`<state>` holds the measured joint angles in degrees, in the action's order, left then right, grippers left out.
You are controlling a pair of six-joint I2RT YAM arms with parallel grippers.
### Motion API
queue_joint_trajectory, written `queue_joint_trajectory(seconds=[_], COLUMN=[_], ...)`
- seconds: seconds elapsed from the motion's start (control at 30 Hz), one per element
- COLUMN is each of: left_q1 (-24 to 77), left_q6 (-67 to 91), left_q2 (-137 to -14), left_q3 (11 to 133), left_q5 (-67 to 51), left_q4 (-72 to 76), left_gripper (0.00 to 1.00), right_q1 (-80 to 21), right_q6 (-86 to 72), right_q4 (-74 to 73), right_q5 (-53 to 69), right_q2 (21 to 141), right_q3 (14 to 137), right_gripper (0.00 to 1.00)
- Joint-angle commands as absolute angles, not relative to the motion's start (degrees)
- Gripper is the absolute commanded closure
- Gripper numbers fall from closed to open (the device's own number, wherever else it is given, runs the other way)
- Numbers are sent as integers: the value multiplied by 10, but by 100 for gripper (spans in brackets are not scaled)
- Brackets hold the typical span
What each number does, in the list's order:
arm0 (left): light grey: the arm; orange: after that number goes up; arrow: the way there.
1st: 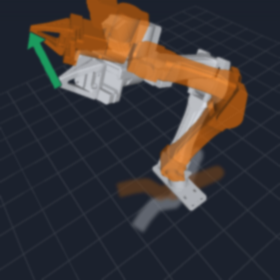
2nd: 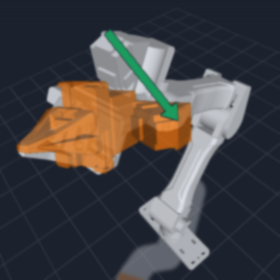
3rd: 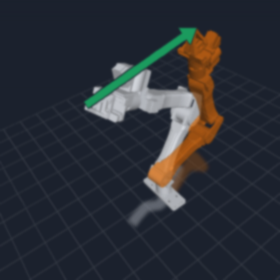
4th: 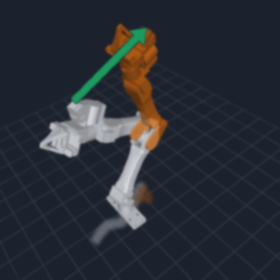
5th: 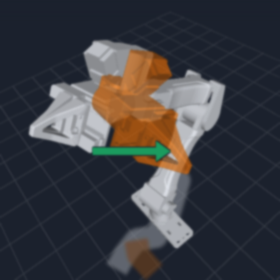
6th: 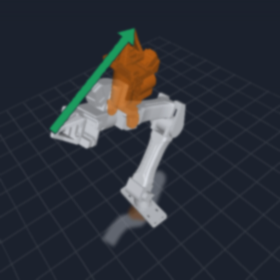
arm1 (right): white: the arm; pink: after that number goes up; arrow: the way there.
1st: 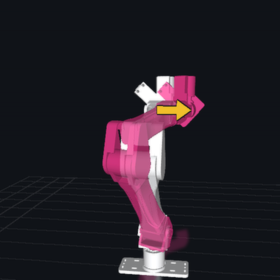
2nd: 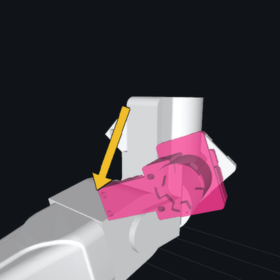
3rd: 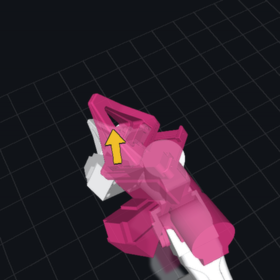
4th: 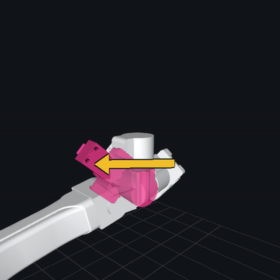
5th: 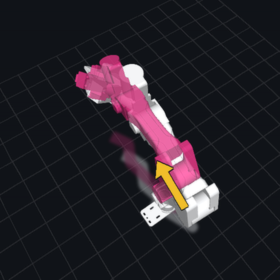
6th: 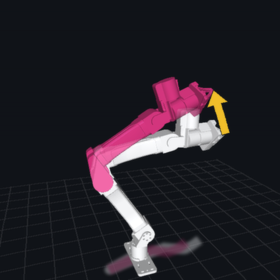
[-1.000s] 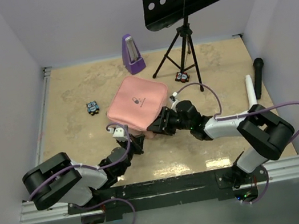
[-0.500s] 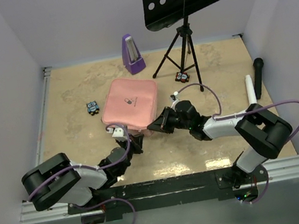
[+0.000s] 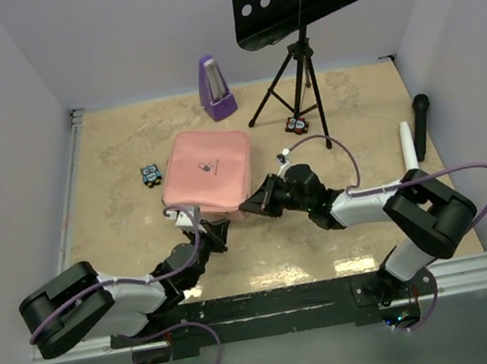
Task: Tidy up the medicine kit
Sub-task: Zip the medicine box at the center of the board.
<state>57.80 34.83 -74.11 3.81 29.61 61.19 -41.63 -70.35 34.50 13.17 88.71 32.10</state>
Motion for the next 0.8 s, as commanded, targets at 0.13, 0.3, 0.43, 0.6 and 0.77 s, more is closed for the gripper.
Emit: queue_joint_trajectory(seconds=[0.13,0.3,0.43,0.6,0.77], left_q1=[536,519,515,516,529], left_q6=[346,355,362,344,334], left_q2=[-676,-663,-650,-663,-686], left_q3=[13,10,6,7,26], left_q5=[295,307,323,289,270], left_q4=[573,547,524,550,562], left_gripper=[100,100,100,100,100], right_q1=[-392,-386,-380,-382,-396], right_q6=[-657,-649,-648,-651,-646], right_q4=[321,318,327,416,410], right_q5=[75,77,81,147,159], right_q2=[851,846,843,856,847], right_q3=[311,304,295,287,308], right_gripper=[100,100,100,85,41])
